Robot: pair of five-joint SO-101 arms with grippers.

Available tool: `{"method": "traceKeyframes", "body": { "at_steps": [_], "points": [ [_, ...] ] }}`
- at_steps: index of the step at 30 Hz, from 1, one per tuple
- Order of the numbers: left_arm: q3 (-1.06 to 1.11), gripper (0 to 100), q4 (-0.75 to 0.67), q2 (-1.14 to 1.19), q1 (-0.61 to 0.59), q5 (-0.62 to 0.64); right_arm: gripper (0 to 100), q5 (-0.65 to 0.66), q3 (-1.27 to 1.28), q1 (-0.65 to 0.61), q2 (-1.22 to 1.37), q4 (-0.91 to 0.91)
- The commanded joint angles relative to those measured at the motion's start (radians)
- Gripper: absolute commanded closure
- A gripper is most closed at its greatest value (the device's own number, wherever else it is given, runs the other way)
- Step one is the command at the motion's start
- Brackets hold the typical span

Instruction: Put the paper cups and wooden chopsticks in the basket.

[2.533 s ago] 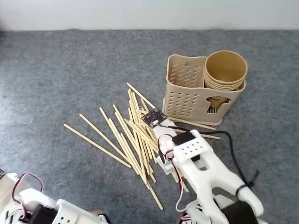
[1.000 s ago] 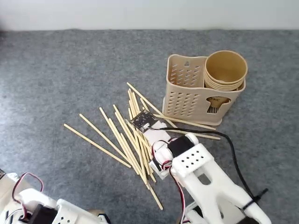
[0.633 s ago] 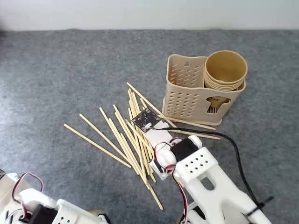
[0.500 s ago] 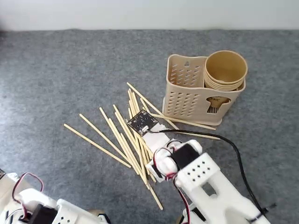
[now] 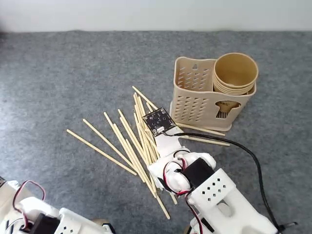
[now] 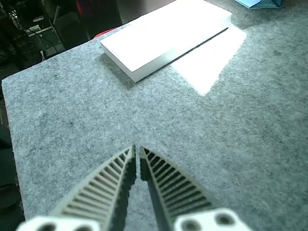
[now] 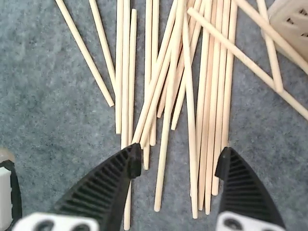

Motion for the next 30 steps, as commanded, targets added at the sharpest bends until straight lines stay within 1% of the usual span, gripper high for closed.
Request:
{"method": "traceKeyframes", "body": {
  "at_steps": [1, 3, 7, 11, 15, 19, 25, 30],
  "points": [
    [-0.005, 98, -0.015, -0.012, 0.006, 0.003, 74.1, 0.025, -0.055, -0.002, 0.018, -0.048],
    [-0.005, 98, -0.015, -0.012, 0.006, 0.003, 75.7, 0.046, -0.095, 0.004, 0.101, -0.050],
    [-0.005, 98, -0.015, -0.012, 0.006, 0.003, 78.3, 0.061, -0.239, 0.077, 0.325, -0.050],
    [-0.005, 98, -0.014, -0.012, 0.006, 0.003, 78.5, 0.129, -0.368, 0.127, 0.533, -0.053],
    [-0.005, 98, -0.014, -0.012, 0.006, 0.003, 78.5, 0.137, -0.453, 0.143, 0.713, -0.054],
    [-0.005, 98, -0.014, -0.012, 0.008, 0.003, 78.6, 0.138, -0.496, 0.186, 0.869, -0.107],
    [0.004, 98, -0.014, -0.012, 0.046, 0.003, 78.6, 0.140, -0.502, 0.188, 0.995, -0.182],
    [0.005, 98, -0.014, -0.012, 0.048, 0.003, 78.7, 0.140, -0.522, 0.208, 1.026, -0.188]
  ]
}}
